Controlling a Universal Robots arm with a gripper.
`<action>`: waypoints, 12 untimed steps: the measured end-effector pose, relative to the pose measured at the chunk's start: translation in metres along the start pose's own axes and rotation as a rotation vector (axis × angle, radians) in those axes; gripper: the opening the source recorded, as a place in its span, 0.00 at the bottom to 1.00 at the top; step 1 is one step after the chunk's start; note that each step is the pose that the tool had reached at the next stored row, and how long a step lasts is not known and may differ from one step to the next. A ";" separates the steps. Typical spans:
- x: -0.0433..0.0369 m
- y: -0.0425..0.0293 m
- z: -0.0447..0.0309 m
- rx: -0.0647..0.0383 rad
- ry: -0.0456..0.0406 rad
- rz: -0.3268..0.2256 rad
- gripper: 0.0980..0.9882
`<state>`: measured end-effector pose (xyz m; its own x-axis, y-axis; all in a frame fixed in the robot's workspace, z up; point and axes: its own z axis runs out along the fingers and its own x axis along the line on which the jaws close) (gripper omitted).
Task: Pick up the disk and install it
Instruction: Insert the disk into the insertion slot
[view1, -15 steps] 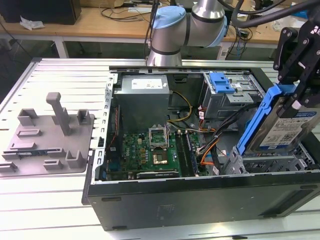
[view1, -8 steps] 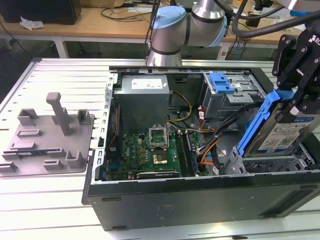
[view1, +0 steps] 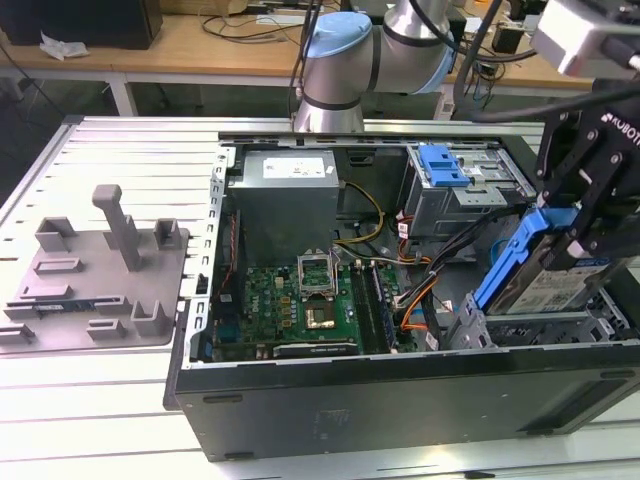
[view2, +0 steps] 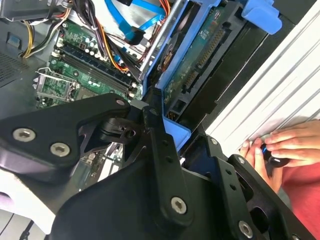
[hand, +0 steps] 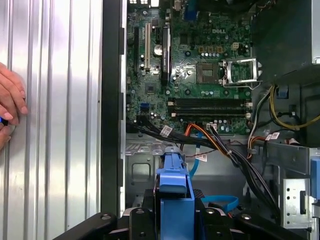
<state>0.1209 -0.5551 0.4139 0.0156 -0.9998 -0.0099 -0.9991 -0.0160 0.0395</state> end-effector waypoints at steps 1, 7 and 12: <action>0.0005 -0.0001 0.0018 0.000 -0.0002 0.000 0.30; 0.0033 -0.0006 0.0159 0.000 0.0006 0.000 0.30; 0.0032 -0.0006 0.0163 0.000 0.0000 0.000 0.38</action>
<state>0.1209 -0.5582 0.3976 0.0157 -0.9998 -0.0098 -0.9991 -0.0161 0.0395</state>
